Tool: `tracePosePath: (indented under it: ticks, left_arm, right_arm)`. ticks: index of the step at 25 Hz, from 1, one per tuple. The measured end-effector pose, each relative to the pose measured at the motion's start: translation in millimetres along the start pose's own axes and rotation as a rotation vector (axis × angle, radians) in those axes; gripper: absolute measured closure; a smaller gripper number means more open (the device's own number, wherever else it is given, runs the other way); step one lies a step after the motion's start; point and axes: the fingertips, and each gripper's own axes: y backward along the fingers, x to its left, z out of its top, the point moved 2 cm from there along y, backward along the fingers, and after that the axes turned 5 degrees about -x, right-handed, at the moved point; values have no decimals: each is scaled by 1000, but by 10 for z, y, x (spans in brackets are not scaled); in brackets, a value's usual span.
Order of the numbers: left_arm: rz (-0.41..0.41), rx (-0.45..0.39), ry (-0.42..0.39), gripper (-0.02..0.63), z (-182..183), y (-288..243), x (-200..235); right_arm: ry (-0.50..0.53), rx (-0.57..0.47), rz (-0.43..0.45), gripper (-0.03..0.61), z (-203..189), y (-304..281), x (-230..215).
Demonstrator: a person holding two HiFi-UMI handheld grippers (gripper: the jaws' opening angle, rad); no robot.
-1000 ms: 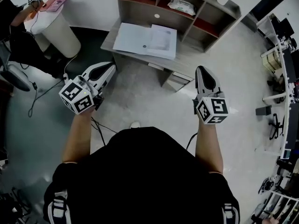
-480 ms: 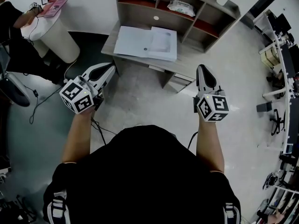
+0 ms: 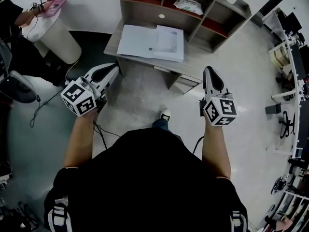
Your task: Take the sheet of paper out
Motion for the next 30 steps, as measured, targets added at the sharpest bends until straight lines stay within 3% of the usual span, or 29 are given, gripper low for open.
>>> tracePosePath:
  ticks: [30]
  left_arm:
    - [127, 41, 37, 592, -225, -1179, 634]
  right_arm:
    - [-25, 52, 116, 555, -336, -1345, -1056]
